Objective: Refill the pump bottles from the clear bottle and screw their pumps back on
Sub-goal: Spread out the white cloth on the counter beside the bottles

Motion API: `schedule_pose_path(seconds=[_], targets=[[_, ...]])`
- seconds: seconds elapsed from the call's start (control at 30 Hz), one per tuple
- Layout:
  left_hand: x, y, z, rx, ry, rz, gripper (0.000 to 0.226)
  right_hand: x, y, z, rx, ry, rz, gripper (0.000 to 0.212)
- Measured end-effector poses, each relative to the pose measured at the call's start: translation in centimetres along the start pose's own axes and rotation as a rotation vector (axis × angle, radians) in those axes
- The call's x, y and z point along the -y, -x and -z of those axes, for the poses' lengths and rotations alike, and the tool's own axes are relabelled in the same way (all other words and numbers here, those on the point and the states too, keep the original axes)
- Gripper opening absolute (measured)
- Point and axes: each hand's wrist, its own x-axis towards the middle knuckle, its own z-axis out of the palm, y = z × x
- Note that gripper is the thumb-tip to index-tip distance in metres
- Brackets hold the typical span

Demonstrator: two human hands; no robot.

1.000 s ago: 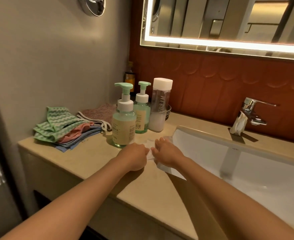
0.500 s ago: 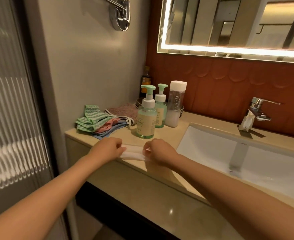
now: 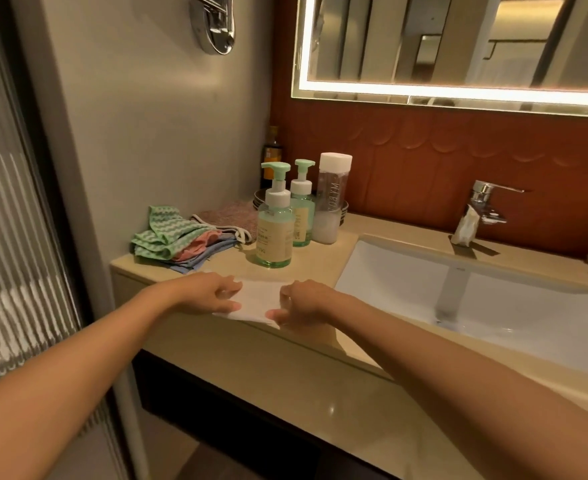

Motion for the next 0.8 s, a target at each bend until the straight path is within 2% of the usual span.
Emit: schedule_pose_path(seconds=[0.2, 0.33, 0.43, 0.6, 0.8], targets=[[-6.6, -0.6, -1.0, 0.052, -0.043, -0.17, 0.058, -4.8, 6.2, -1.9, -0.077, 0.002, -0.033, 0.052], [-14.1, -1.1, -2.2, 0.09, -0.117, -0.312, 0.052, -9.9, 12.9, -3.6, -0.096, 0.006, -0.084, 0.053], [-20.9, -1.7, -3.7, 0.073, -0.16, -0.46, 0.048, -14.4, 18.8, -5.3, -0.12, -0.026, -0.184, 0.049], [-32.3, -2.9, -6.5, 0.039, -0.163, -0.649, 0.043, -21.1, 28.4, -7.4, -0.099, -0.036, -0.391, 0.06], [-44.4, -3.1, -8.8, 0.05, -0.191, -0.844, 0.036, -27.7, 37.7, -9.3, -0.087, -0.072, -0.613, 0.053]])
